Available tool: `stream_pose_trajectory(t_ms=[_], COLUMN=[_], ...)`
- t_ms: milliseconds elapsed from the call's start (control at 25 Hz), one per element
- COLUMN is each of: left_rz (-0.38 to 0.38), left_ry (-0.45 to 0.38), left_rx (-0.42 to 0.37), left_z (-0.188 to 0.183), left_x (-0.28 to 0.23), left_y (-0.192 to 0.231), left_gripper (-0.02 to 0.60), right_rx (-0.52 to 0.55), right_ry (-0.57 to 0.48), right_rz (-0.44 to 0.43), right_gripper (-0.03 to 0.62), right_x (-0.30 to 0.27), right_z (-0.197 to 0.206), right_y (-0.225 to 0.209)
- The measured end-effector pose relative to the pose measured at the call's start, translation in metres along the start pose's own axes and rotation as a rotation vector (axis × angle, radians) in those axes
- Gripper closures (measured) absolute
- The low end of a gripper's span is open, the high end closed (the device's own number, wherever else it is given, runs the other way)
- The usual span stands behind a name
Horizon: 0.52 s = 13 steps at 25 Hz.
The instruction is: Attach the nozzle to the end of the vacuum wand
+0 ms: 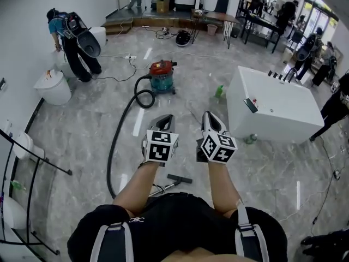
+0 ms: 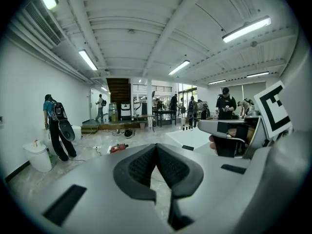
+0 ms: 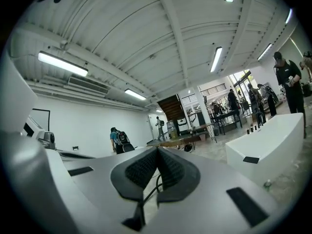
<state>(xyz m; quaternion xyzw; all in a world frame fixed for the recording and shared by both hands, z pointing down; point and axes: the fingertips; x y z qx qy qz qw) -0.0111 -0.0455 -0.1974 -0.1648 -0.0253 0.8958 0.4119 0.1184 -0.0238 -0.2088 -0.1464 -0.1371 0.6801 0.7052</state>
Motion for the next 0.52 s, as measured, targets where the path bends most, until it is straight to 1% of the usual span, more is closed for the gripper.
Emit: stream_pose_trajectory(t_ms=[200,360,520], left_rz=[0.013,0.011,0.016], left_ry=[0.005,0.009,0.003], left_rx=[0.012,0.008,0.000], left_z=[-0.002,0.002,-0.004], left_x=[-0.005,-0.009,-0.013], left_y=[0.001,-0.002,-0.008], left_gripper=[0.570,0.569,0.570], right_rx=[0.012,0.012,0.031], right_ry=[-0.019,-0.019,-0.012], right_rz=[0.012,0.000,-0.013], right_gripper=[0.577,0.578,0.579], right_x=[-0.004,-0.002,-0.004], right_z=[-0.018,-0.015,-0.013], right_y=[-0.009,-0.012,-0.016])
Point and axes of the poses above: the fingertips, and each gripper's own axes: x backward along the fingers, y to its left, z out of its underside, and after that the axes turned 7 degrees about -x, right-handed
